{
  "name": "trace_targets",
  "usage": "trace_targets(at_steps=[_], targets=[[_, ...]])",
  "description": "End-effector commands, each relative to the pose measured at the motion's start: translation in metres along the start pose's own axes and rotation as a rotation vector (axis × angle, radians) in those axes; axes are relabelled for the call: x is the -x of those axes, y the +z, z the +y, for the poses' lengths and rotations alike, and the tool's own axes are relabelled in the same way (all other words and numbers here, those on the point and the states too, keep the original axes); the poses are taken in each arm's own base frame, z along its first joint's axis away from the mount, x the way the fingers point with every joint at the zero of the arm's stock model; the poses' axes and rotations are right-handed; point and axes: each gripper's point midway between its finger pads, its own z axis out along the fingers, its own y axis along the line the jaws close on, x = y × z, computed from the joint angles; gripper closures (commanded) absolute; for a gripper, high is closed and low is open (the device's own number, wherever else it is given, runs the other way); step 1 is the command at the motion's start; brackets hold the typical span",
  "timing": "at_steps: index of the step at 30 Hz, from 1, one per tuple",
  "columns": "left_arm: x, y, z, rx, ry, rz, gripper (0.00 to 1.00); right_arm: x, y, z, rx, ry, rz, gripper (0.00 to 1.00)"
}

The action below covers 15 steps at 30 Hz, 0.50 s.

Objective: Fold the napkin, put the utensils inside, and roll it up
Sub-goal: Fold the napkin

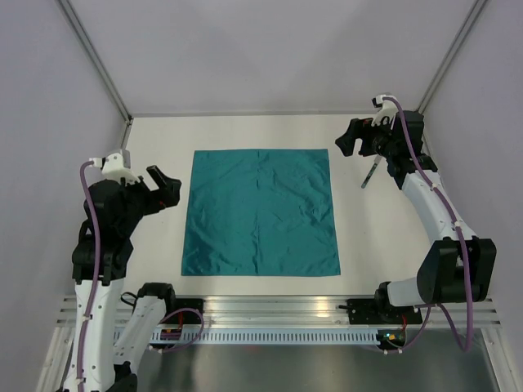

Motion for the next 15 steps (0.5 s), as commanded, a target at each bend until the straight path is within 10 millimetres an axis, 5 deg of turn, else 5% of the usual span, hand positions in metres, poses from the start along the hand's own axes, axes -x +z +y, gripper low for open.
trace_targets(at_steps=[1,7,8,10,11,13,14,15], targets=[[0.016,-0.008,-0.009,-0.037,0.052,-0.022,0.00,0.014,0.002,0.001,0.006,-0.047,-0.037,0.02],[0.044,-0.012,-0.023,-0.067,0.063,-0.043,0.00,-0.007,0.021,0.024,0.028,-0.148,0.069,0.02],[0.055,-0.016,-0.029,-0.082,0.060,-0.064,0.00,-0.010,0.028,0.051,0.066,-0.189,0.082,0.02],[0.063,-0.016,-0.036,-0.102,0.054,-0.065,0.00,-0.021,0.039,0.074,0.062,-0.250,0.112,0.03],[0.074,-0.019,-0.041,-0.112,0.049,-0.084,0.00,-0.030,0.044,0.114,0.127,-0.299,0.120,0.03],[0.085,-0.022,-0.045,-0.119,0.044,-0.099,0.00,-0.045,0.054,0.147,0.137,-0.364,0.141,0.06],[0.098,-0.027,-0.051,-0.130,0.042,-0.125,0.00,-0.058,0.053,0.193,0.217,-0.422,0.148,0.07],[0.104,-0.030,-0.053,-0.134,0.039,-0.135,0.00,-0.075,0.058,0.213,0.244,-0.449,0.174,0.09]])
